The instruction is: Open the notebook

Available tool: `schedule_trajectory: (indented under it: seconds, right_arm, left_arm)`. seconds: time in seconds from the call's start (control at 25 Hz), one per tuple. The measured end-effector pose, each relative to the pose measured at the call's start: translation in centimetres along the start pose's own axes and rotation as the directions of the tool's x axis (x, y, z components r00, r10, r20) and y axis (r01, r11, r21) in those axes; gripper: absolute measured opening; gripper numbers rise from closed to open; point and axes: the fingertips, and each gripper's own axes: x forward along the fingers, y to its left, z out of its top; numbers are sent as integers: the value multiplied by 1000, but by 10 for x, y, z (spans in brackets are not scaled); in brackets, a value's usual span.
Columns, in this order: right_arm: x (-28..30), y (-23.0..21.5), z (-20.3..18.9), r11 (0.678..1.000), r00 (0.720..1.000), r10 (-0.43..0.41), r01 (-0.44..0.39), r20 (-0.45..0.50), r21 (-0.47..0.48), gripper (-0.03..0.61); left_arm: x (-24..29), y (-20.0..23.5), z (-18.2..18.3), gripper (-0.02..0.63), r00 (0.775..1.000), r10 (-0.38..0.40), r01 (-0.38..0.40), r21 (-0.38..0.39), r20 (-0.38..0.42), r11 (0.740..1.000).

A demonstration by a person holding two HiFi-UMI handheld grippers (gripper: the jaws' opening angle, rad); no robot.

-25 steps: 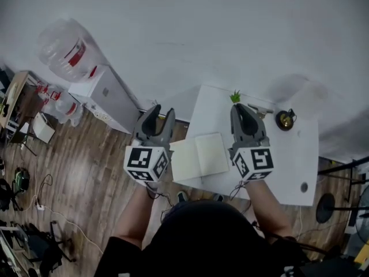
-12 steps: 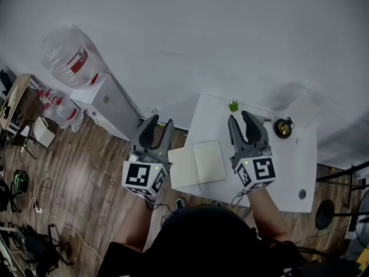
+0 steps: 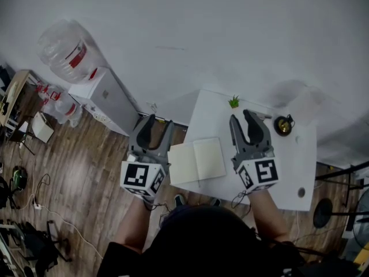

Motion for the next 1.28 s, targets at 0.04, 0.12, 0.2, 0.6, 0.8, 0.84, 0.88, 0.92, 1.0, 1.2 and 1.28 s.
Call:
schedule_trajectory:
  seconds: [0.04,0.12,0.2,0.6,0.8,0.84,0.88,0.92,1.0,1.2,1.28]
  right_arm:
    - [0,1,0,1000,1000,1,-1,1,0,138]
    - [-2,1,0,1000,1000,-1,1,2,2,140]
    - [-3,1,-1,1000,1000,-7,7,-2,6,143]
    - [-7,-4,-3,999,999,-31,32,-22,29,157]
    - [-7,-2,0,999,1000,-7,8,-13,43,169]
    - [-8,-2,0,999,1000,-6,7,-13,42,169]
    - [-9,-2,-1,999,1000,-6,6,-14,42,169]
    - [-10,-2,-2,999,1000,-6,7,-16,43,169]
    - [-11,-4,-3,999,1000,-8,9,-20,48,169]
    - [-11,-4,-2,999,1000,-8,8,-16,48,169]
    - [-13,-3,-3,999,1000,-7,8,-18,50,168]
  left_arm:
    - [0,0,-1,196,1000,0,0,0,-1,1000]
    - [-2,0,-1,196,1000,-3,3,0,-3,1000]
    - [-4,-2,-1,196,1000,-8,8,0,-7,1000]
    - [-7,-7,3,196,1000,-21,21,-5,-5,1000]
    - [-6,-8,4,196,1000,-26,26,-3,-1,1000]
    - [-7,-9,3,196,1000,-28,28,-1,-1,1000]
    - [-7,-10,2,196,1000,-29,29,-2,-2,1000]
    - [-8,-11,2,196,1000,-30,30,-7,-4,1000]
    - [-9,-12,2,196,1000,-29,29,-16,-8,999]
    - [-10,-11,2,196,1000,-24,24,-8,-6,1000]
    - [-12,-12,1,196,1000,-22,22,-12,-13,1000]
